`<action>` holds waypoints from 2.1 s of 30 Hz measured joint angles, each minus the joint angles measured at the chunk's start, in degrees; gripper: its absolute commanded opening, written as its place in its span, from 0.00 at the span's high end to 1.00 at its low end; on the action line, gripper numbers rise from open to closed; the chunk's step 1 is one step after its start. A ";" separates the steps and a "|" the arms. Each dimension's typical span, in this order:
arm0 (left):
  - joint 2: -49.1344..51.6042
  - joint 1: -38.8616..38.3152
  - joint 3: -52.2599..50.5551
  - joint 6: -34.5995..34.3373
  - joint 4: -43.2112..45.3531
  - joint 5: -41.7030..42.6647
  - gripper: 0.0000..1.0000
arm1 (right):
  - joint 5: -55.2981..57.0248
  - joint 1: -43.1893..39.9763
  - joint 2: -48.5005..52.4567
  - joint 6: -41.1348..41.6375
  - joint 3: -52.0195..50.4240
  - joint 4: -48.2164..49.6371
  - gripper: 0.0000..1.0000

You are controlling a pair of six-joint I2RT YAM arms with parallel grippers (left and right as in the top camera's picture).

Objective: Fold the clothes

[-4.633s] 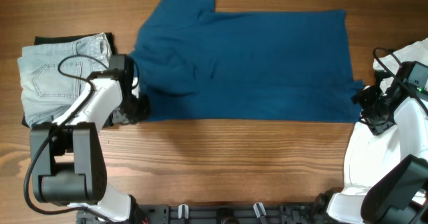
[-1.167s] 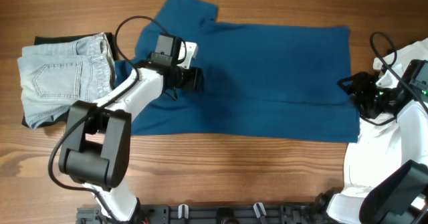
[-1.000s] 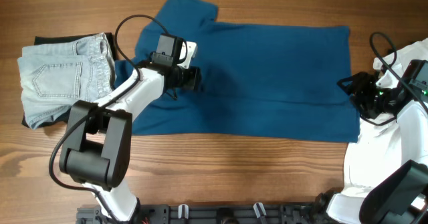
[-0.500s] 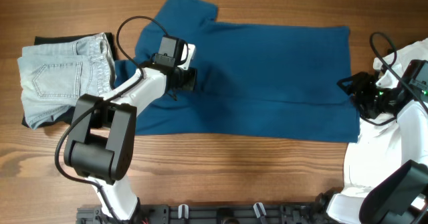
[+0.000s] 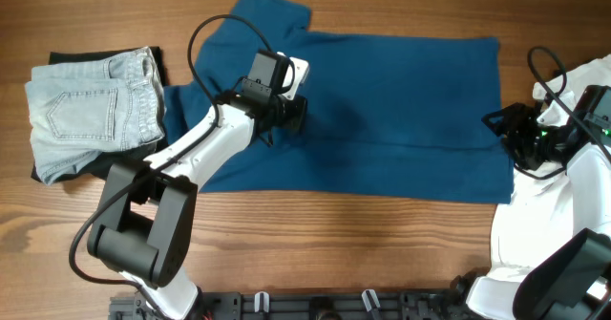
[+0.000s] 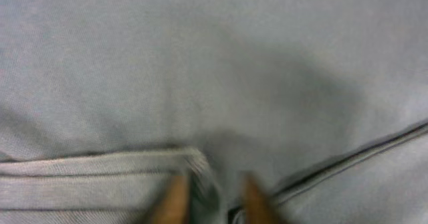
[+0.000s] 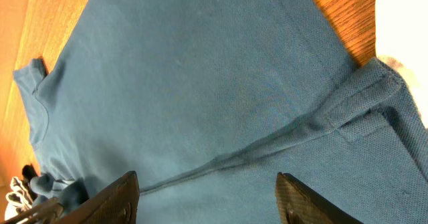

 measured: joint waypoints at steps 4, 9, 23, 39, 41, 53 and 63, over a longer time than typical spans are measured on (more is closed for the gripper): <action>0.00 0.04 0.00 -0.15 -0.85 -3.43 0.33 | 0.00 0.00 0.00 0.00 0.00 0.00 0.34; -0.63 2.03 2.62 -0.37 -2.75 -6.82 0.24 | 0.00 0.00 0.00 0.00 0.00 1.31 0.37; -3.50 23.23 12.15 -5.99 -47.06 -0.72 0.33 | 15.04 1.46 0.00 4.87 -3.50 -9.73 0.14; -3.54 37.55 -11.13 -15.89 -33.53 -0.02 0.47 | 15.47 -4.11 3.23 7.21 -5.29 -6.05 0.13; -4.63 37.57 -12.09 -16.50 -31.30 0.20 0.83 | 15.45 -4.11 3.23 7.21 -5.29 -6.05 0.13; -5.05 43.19 -13.25 -16.22 -31.34 2.75 0.96 | 18.25 -4.11 3.26 11.43 -12.98 -2.03 0.18; -5.44 44.00 -13.35 -15.63 -33.68 2.67 0.96 | 16.11 -4.39 2.97 12.11 -13.42 -4.48 0.96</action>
